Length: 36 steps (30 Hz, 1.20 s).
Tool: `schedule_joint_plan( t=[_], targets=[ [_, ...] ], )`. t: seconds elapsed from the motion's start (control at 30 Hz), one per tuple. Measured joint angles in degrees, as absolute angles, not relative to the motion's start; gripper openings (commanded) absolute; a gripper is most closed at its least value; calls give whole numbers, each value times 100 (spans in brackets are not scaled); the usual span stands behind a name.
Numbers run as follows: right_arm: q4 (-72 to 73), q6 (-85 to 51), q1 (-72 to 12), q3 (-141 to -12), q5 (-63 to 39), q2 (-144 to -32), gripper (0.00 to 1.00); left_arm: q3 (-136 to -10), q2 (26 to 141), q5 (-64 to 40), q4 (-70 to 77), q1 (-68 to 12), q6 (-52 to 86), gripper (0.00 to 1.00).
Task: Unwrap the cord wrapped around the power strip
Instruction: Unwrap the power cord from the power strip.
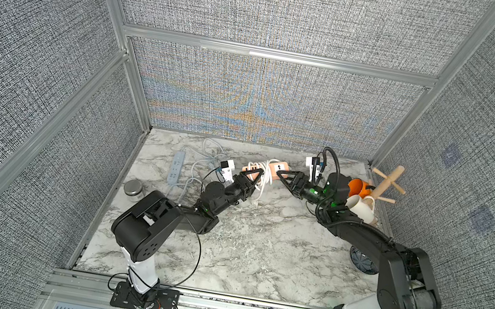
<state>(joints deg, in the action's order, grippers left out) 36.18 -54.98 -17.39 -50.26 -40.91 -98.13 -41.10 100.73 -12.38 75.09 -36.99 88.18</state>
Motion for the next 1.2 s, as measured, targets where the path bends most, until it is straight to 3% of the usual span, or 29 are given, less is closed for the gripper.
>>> schedule_joint_plan(
  t=[0.1, 0.4, 0.43, 0.47, 0.53, 0.6, 0.63, 0.8, 0.97, 1.2],
  targets=[
    [3861, -5631, -1745, -5057, -4093, -9948, 67, -4167, 10112, -1238, 7526, -3708, 8851, 0],
    [4333, -6252, -1728, -5315, -4171, -10206, 26, -4322, 10350, -1398, 7647, -3734, 9015, 0],
    [4370, -6394, -1723, -5343, -4213, -10217, 24, -4335, 10383, -1406, 7688, -3732, 9024, 10],
    [4381, -6436, -1721, -5365, -4215, -10232, 23, -4357, 10405, -1406, 7699, -3728, 9019, 32],
    [4388, -6425, -1693, -5391, -4244, -10265, 22, -4372, 10396, -1446, 7634, -3726, 8943, 65],
    [4370, -6252, -1658, -5404, -4359, -10291, 20, -4370, 10309, -1610, 7258, -3726, 8613, 91],
    [4294, -6112, -1649, -5422, -4381, -10298, 19, -4346, 10241, -1743, 6982, -3734, 8374, 99],
    [3625, -5752, -1525, -5673, -4543, -10322, 16, -4324, 9732, -2158, 5592, -3734, 6980, 99],
    [2834, -5343, -1411, -6093, -4807, -10405, 12, -4915, 9070, -2239, 3216, -3726, 5144, 99],
    [1234, -4425, -1236, -6810, -5120, -10792, 11, -6025, 8298, -1568, -110, -3708, 2626, 98]
  ],
)
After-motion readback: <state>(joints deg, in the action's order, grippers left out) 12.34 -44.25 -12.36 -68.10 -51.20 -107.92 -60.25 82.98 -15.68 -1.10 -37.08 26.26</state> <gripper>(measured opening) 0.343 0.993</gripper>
